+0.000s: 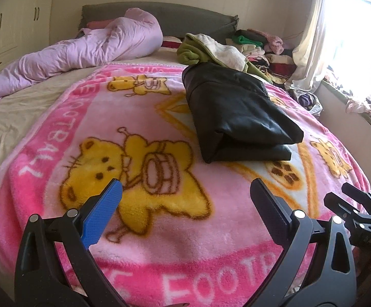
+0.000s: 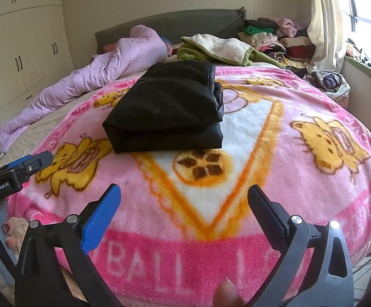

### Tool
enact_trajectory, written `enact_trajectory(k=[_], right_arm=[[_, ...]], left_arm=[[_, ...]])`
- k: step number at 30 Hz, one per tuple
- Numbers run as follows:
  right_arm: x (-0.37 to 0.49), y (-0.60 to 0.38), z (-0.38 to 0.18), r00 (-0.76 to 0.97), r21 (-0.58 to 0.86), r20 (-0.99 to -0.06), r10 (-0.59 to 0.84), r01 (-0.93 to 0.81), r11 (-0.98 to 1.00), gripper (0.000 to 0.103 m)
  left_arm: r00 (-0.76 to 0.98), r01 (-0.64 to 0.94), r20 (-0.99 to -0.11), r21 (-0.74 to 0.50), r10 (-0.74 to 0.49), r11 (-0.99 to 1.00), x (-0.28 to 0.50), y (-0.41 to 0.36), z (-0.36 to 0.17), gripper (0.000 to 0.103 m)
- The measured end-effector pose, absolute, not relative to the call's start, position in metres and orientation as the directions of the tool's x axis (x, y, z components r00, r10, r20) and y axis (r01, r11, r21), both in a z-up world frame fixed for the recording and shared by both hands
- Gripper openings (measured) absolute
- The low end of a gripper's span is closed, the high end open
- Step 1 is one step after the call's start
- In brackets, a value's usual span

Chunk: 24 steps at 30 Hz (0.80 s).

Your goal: Fold large clothes

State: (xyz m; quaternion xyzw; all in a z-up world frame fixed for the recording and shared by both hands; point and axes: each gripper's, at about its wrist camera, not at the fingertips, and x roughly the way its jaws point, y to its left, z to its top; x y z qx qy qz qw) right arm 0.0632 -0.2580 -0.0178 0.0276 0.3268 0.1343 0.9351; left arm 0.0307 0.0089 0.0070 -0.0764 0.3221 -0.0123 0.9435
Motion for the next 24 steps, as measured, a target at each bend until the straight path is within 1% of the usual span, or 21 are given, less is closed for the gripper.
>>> enact_trajectory(k=[24], right_arm=[[0.0622, -0.2576, -0.0142, 0.750, 0.141, -0.601, 0.277, -0.242, 0.960, 0.099]], left_arm=[[0.790, -0.029, -0.609, -0.147, -0.068, 0.989, 0.0297, 0.0090, 0.0068, 0.094]])
